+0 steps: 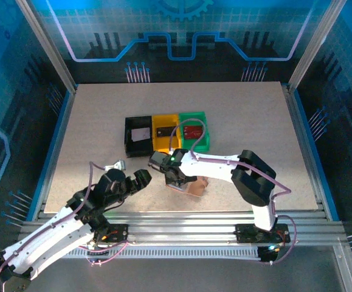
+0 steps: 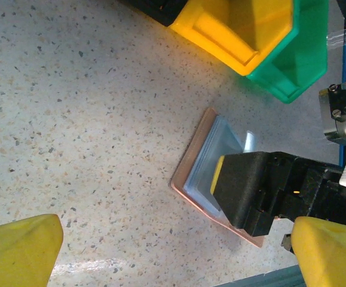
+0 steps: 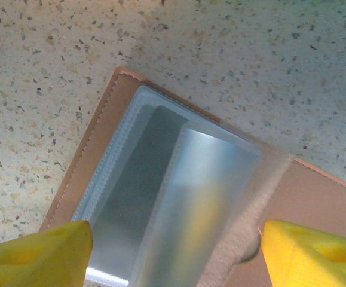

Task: Take the credit cards out of the card holder

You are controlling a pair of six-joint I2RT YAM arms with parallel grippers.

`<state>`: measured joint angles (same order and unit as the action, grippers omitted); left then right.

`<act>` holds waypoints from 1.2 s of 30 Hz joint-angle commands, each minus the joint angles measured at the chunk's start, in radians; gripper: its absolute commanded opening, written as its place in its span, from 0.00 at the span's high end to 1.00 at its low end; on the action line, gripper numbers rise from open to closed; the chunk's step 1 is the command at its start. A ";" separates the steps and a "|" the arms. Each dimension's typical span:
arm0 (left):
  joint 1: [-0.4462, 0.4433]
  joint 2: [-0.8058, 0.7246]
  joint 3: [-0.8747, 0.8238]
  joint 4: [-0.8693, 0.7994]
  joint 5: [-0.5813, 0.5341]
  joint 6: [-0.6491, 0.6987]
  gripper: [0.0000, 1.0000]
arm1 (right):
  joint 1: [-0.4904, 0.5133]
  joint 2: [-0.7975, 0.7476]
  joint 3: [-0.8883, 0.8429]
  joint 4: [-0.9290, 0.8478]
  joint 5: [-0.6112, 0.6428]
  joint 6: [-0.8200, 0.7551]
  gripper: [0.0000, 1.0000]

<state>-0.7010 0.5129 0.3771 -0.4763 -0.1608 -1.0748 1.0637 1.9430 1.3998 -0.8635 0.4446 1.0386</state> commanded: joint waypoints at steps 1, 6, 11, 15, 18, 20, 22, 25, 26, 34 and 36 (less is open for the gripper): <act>0.010 -0.008 -0.031 0.003 0.009 -0.029 0.01 | 0.004 0.040 0.038 -0.038 0.002 -0.008 0.25; 0.009 -0.008 -0.046 0.016 0.015 -0.043 0.01 | -0.001 0.070 0.057 -0.037 -0.009 -0.017 0.24; 0.010 -0.006 -0.047 0.017 0.018 -0.043 0.01 | -0.011 0.083 0.035 -0.018 -0.028 -0.015 0.26; 0.010 0.003 -0.049 0.025 0.024 -0.045 0.01 | -0.013 0.084 0.023 -0.008 -0.035 -0.014 0.28; 0.010 0.012 -0.050 0.032 0.027 -0.044 0.01 | -0.014 0.080 0.016 -0.001 -0.035 -0.015 0.28; 0.011 0.018 -0.053 0.041 0.030 -0.047 0.01 | -0.014 0.086 0.017 -0.001 -0.038 -0.017 0.28; 0.009 0.022 -0.056 0.048 0.033 -0.051 0.01 | -0.007 0.087 0.025 -0.008 -0.029 -0.021 0.26; 0.009 0.022 -0.061 0.054 0.035 -0.055 0.01 | 0.002 0.075 0.018 0.004 -0.036 -0.019 0.26; 0.010 0.022 -0.063 0.054 0.035 -0.055 0.01 | -0.001 0.076 0.014 0.007 -0.044 -0.019 0.26; 0.008 0.022 -0.065 0.049 0.038 -0.054 0.01 | -0.019 0.098 -0.023 0.035 -0.067 -0.018 0.37; 0.008 0.022 -0.066 0.048 0.038 -0.055 0.01 | -0.013 0.088 -0.023 0.033 -0.053 -0.024 0.38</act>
<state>-0.7002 0.5358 0.3241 -0.4358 -0.1406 -1.1267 1.0531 2.0098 1.4078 -0.8093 0.3862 1.0126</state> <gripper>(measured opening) 0.992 0.624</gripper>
